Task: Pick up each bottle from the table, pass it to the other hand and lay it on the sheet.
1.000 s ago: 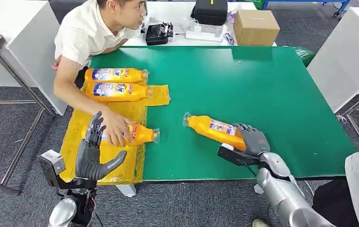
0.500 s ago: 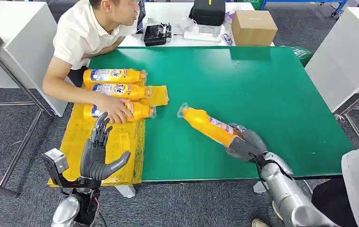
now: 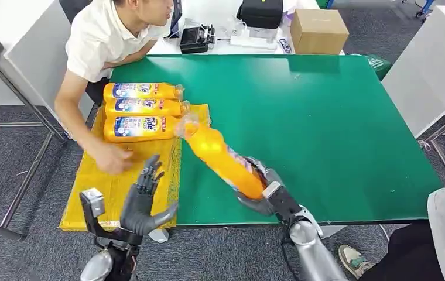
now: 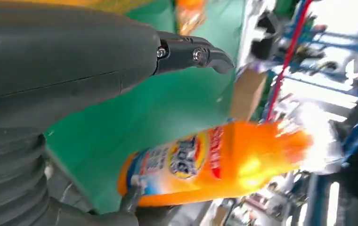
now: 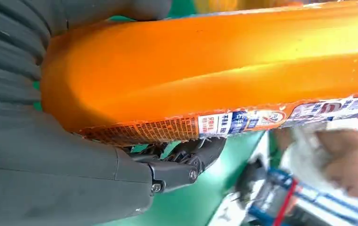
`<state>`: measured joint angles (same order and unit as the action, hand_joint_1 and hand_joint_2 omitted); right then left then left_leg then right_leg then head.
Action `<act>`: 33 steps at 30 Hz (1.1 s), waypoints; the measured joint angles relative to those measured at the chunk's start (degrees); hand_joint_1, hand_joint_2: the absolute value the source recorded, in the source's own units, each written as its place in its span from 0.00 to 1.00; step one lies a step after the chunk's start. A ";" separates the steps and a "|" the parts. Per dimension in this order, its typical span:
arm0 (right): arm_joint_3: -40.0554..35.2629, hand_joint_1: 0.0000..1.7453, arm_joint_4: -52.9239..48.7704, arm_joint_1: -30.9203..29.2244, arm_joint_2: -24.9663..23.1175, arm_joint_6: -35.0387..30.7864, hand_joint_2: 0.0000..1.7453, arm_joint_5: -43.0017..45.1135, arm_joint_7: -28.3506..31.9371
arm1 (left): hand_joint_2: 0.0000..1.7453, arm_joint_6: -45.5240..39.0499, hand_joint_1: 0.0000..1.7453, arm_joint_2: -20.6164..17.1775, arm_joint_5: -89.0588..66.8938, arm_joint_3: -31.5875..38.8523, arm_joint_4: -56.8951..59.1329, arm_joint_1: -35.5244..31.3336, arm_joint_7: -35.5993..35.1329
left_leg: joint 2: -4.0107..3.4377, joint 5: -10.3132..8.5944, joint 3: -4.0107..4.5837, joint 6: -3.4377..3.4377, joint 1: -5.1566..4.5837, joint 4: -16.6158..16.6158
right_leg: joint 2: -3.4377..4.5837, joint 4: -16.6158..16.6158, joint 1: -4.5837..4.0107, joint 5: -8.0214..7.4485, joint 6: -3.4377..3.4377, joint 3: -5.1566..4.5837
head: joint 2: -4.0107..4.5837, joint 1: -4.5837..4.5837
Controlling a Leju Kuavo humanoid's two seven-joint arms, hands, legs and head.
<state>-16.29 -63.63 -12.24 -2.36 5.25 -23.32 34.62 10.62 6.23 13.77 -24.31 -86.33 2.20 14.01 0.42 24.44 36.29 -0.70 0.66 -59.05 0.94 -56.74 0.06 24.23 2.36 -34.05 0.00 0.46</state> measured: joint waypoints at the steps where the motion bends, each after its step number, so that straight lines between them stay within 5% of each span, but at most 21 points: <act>1: -1.15 1.00 -0.51 0.17 -0.17 0.00 1.00 -0.30 0.26 | 1.00 0.17 0.00 0.00 0.06 -0.79 0.79 -0.13 -0.26 | -0.02 0.00 0.04 -0.01 -0.02 0.00 | 0.00 0.00 0.01 0.00 0.00 -0.05 | 0.00 0.02; 21: -14.48 1.00 1.64 -0.40 -2.97 -3.50 1.00 -5.14 0.96 | 1.00 2.21 0.00 0.63 8.57 -4.06 5.00 -2.57 0.26 | -0.01 0.01 0.07 -0.01 -0.01 0.00 | 0.00 0.01 0.00 0.00 0.00 -0.10 | 0.00 0.00; 22: -15.06 1.00 2.01 -0.48 -3.08 -3.54 1.00 -5.11 0.96 | 1.00 2.21 0.10 0.68 9.14 -4.04 4.87 -2.57 0.48 | 0.00 0.01 0.08 -0.01 -0.01 0.00 | -0.01 0.01 0.00 0.00 0.00 -0.11 | 0.00 0.00; 23: -15.58 1.00 2.41 -0.56 -3.15 -3.65 1.00 -5.13 0.98 | 1.00 2.19 0.89 0.77 9.60 -4.02 4.65 -2.57 0.81 | 0.00 0.01 0.08 -0.01 -0.01 0.00 | -0.01 0.01 0.00 0.00 0.00 -0.11 | 0.00 0.00; 24: -16.12 1.00 2.80 -0.69 -3.30 -3.93 1.00 -5.22 0.98 | 1.00 2.14 1.00 0.81 10.14 -4.00 4.39 -2.56 1.16 | -0.02 0.01 0.08 -0.01 0.00 0.00 | 0.00 0.01 0.00 0.00 0.00 -0.11 | 0.00 0.00; 33: -19.34 1.00 6.12 -2.66 -4.26 -5.68 1.00 -6.53 1.00 | 1.00 2.12 1.00 1.44 15.36 -3.25 3.25 -2.49 0.94 | -0.06 0.00 0.08 -0.01 0.00 0.00 | 0.00 0.01 0.00 0.00 0.00 -0.15 | 0.00 0.00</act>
<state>-35.63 -57.51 -14.90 -6.62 -0.44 -29.86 35.63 12.74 7.67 29.13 -27.56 -83.08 -0.29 14.95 0.36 24.44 36.37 -0.71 0.66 -59.05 0.95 -56.73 0.05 24.23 2.36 -34.19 0.00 0.46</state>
